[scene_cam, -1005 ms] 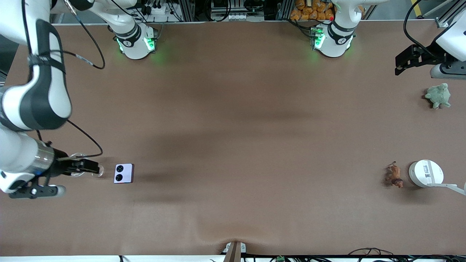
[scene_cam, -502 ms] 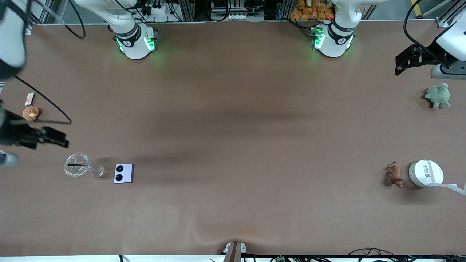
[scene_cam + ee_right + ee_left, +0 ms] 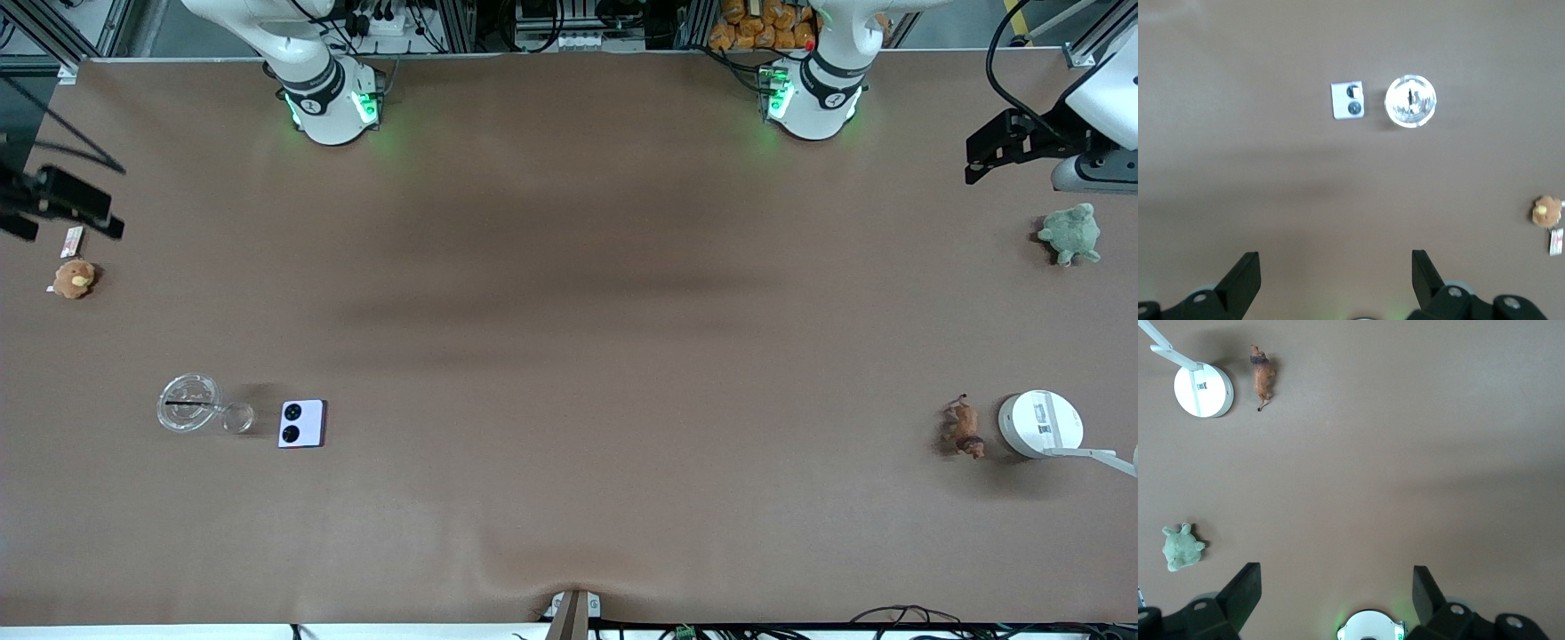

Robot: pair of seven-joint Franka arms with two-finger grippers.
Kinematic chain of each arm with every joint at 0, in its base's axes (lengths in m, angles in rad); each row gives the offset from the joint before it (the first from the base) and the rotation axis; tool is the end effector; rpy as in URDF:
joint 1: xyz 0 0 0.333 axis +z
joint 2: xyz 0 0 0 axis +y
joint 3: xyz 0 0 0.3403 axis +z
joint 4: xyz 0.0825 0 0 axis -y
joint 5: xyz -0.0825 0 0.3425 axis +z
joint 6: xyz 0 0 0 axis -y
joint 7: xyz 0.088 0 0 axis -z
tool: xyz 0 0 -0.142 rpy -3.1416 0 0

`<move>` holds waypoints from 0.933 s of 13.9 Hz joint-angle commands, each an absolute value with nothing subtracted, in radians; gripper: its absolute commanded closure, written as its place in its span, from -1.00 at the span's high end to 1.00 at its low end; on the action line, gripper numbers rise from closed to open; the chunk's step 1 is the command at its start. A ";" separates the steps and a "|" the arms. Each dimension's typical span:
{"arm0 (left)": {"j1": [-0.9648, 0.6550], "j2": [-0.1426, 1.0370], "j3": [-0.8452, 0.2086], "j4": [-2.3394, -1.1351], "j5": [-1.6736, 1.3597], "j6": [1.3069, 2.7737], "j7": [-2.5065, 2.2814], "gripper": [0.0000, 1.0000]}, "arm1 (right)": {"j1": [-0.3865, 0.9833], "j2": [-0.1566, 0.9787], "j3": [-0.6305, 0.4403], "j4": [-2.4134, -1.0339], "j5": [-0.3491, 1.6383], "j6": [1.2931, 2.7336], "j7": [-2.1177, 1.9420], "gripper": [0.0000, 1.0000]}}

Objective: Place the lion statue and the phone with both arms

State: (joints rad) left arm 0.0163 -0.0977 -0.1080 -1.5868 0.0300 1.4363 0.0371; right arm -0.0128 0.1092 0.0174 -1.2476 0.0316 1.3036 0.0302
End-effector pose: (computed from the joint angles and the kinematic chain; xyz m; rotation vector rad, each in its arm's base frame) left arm 0.4623 -0.0410 0.6433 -3.0927 0.1932 0.0810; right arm 0.5165 0.0067 0.6693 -3.1087 0.0282 0.0835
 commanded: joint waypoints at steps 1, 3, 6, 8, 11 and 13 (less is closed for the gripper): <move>0.020 -0.091 -0.107 -1.568 0.012 1.427 0.023 1.00 | -0.040 -0.061 0.009 -1.495 0.035 1.373 0.040 1.00; 0.020 -0.091 -0.107 -1.568 0.012 1.427 0.023 1.00 | -0.037 -0.098 0.008 -1.564 0.035 1.393 0.066 1.00; 0.020 -0.091 -0.107 -1.568 0.014 1.427 0.023 1.00 | -0.028 -0.084 0.012 -1.559 0.032 1.408 0.156 1.00; 0.020 -0.091 -0.107 -1.568 0.014 1.428 0.023 1.00 | -0.031 -0.080 0.012 -1.545 0.031 1.413 0.155 1.00; 0.020 -0.091 -0.106 -1.568 0.014 1.427 0.023 1.00 | -0.025 -0.066 0.014 -1.511 0.020 1.411 0.166 1.00; 0.020 -0.091 -0.106 -1.568 0.014 1.428 0.023 1.00 | -0.025 -0.048 0.014 -1.486 0.018 1.410 0.167 1.00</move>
